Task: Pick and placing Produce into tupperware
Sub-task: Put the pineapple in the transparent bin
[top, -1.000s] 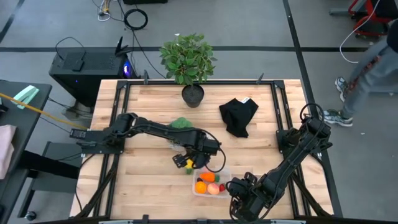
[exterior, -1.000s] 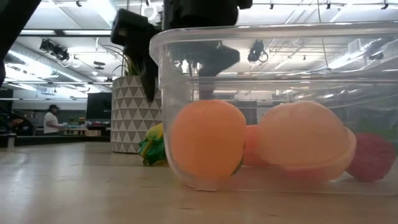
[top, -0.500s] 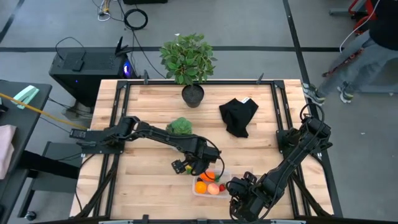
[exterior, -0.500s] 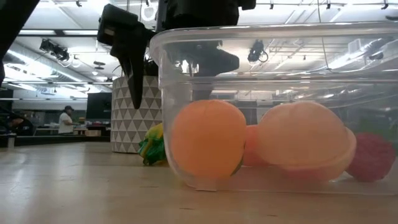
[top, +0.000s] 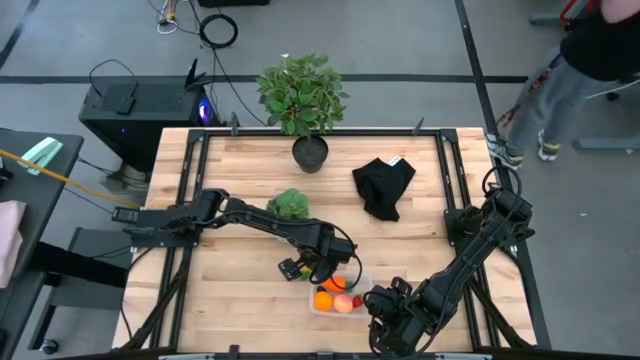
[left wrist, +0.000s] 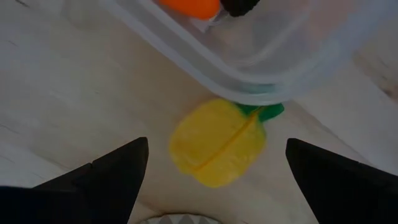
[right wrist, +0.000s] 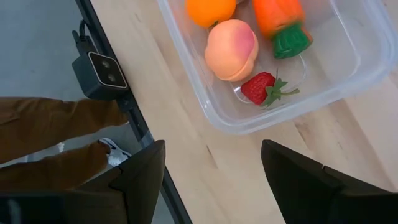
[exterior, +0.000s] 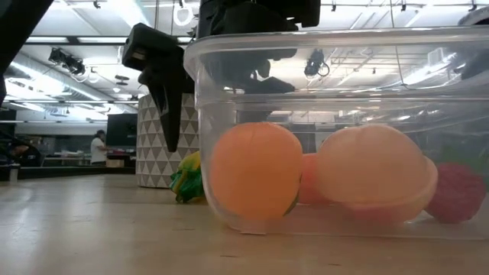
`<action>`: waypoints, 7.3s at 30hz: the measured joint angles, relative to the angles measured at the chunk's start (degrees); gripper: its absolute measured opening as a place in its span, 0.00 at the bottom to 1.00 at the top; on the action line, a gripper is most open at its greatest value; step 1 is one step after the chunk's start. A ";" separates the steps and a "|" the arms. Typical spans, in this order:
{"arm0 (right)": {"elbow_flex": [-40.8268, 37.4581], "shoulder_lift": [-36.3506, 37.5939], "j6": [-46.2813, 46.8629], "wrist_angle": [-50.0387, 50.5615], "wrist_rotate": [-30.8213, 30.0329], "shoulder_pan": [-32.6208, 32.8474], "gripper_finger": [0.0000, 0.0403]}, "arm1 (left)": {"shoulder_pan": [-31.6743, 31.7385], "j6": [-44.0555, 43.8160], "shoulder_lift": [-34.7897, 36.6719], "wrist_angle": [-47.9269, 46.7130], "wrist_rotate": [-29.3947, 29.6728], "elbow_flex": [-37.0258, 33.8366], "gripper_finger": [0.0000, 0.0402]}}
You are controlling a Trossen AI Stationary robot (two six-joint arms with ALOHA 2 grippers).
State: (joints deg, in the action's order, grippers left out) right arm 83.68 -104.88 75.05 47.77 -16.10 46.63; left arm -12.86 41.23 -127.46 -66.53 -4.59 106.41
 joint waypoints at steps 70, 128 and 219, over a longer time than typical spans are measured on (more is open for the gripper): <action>0.00 0.04 -0.68 -1.07 -1.71 -0.39 0.68 | -0.28 -11.09 -3.74 -0.51 -0.02 0.07 0.84; 0.00 0.04 -1.31 -1.09 -3.48 -0.87 0.68 | 0.57 -17.92 -3.56 -10.20 0.01 9.63 0.78; -0.02 0.04 2.99 -0.54 -3.54 1.16 0.68 | -6.58 -23.90 -1.88 20.03 3.66 11.31 0.78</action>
State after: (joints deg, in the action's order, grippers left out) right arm 83.66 -104.84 78.04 47.22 -19.64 47.79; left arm -19.44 17.32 -129.34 -46.50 -0.92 117.72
